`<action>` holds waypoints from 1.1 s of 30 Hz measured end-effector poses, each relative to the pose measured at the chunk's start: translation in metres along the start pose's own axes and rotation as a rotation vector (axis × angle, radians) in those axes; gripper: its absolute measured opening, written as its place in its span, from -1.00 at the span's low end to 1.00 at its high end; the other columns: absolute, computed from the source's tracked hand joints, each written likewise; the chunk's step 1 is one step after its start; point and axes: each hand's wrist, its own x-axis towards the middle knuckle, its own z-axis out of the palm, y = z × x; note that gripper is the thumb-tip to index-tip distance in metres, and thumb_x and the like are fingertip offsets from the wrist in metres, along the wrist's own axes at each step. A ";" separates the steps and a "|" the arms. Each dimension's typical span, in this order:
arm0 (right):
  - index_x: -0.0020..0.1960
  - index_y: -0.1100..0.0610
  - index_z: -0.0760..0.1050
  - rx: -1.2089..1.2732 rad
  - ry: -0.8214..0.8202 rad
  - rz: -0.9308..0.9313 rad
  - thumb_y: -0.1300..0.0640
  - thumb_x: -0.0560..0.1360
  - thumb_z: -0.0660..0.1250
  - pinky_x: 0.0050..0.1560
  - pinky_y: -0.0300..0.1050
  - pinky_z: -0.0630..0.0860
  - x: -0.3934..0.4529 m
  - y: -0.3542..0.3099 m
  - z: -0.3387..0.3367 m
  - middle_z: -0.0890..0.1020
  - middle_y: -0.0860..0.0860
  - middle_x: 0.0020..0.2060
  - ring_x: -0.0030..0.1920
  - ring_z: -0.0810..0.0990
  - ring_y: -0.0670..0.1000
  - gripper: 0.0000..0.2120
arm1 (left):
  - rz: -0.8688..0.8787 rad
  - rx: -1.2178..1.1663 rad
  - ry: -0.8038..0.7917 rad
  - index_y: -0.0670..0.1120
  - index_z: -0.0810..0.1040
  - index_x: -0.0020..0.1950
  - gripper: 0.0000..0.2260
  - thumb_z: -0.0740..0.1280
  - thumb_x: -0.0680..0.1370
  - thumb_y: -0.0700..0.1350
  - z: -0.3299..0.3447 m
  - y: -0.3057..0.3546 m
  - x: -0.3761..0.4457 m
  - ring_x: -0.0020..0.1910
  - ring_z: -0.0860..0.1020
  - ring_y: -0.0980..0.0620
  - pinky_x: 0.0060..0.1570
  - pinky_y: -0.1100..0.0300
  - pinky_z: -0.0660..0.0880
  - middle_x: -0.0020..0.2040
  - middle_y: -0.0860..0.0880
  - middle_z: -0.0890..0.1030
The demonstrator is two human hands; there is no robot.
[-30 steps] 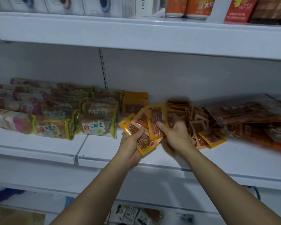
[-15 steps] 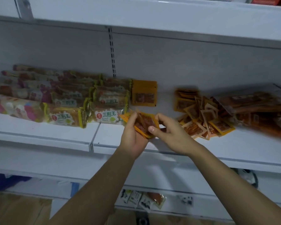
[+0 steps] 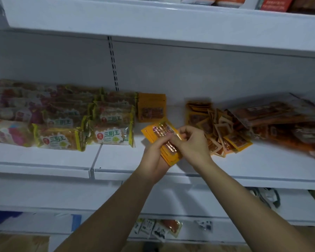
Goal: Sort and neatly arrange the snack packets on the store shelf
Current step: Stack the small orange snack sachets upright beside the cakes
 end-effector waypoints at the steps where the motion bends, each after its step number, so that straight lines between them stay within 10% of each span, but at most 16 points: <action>1: -0.16 0.01 0.64 -0.059 0.007 -0.042 0.04 0.42 0.58 -0.18 0.02 0.60 0.002 0.003 -0.002 0.67 -0.05 -0.29 -0.26 0.63 -0.06 -0.87 | -0.008 0.002 0.009 -0.23 0.57 0.30 -0.63 0.35 0.52 -0.15 0.001 -0.002 0.005 0.24 0.62 -0.20 0.17 -0.06 0.60 0.24 -0.27 0.64; 7: 0.23 -0.02 0.58 -0.116 -0.231 -0.170 -0.01 0.54 0.47 -0.05 -0.31 0.54 0.013 0.014 -0.025 0.64 -0.22 -0.01 0.01 0.61 -0.25 -0.72 | 0.086 -0.076 0.011 -0.19 0.54 0.38 -0.66 0.20 0.67 -0.09 -0.001 0.000 0.028 0.25 0.60 -0.21 0.33 -0.19 0.47 0.25 -0.18 0.64; 13: 0.24 0.25 0.57 0.501 -0.407 0.201 0.19 0.54 0.47 0.09 0.26 0.58 0.022 0.032 -0.015 0.71 0.26 0.03 0.05 0.68 0.26 -0.69 | 0.157 0.074 0.071 -0.19 0.54 0.34 -0.58 0.29 0.58 0.03 0.005 -0.001 0.042 0.10 0.65 -0.16 0.28 -0.21 0.50 0.01 -0.16 0.70; 19: 0.18 0.04 0.60 -0.031 -0.316 -0.069 -0.01 0.47 0.54 0.10 -0.04 0.61 0.064 0.030 -0.039 0.72 -0.01 0.00 0.03 0.70 -0.02 -0.68 | 0.472 0.594 0.237 0.03 0.61 0.17 -0.73 0.45 0.55 -0.26 -0.011 0.018 0.051 0.07 0.70 -0.07 0.12 -0.08 0.62 0.04 -0.03 0.74; 21: 0.20 0.04 0.60 0.048 -0.300 -0.082 -0.03 0.46 0.53 0.13 -0.06 0.58 0.074 0.031 -0.045 0.73 -0.01 0.04 0.06 0.69 -0.03 -0.65 | 0.507 0.724 0.229 -0.01 0.56 0.25 -0.69 0.42 0.57 -0.30 -0.012 0.025 0.052 -0.01 0.71 0.04 -0.06 0.10 0.66 0.00 0.02 0.73; 27: 0.18 -0.02 0.55 0.241 -0.292 -0.127 0.05 0.59 0.41 0.19 0.14 0.60 0.076 0.031 -0.023 0.72 0.02 0.07 0.11 0.69 0.04 -0.82 | 0.415 0.840 0.184 0.01 0.47 0.32 -0.75 0.30 0.66 -0.19 -0.011 0.026 0.061 0.10 0.67 -0.16 0.01 -0.31 0.62 0.16 -0.08 0.67; 33: 0.21 -0.06 0.45 0.107 -0.382 -0.129 -0.02 0.57 0.42 0.13 0.20 0.62 0.084 0.040 -0.027 0.68 0.00 0.04 0.05 0.68 0.05 -0.74 | 0.461 0.967 0.164 0.12 0.47 0.20 -0.74 0.26 0.51 -0.04 -0.019 0.032 0.061 -0.05 0.56 -0.03 -0.13 0.01 0.52 0.02 -0.02 0.61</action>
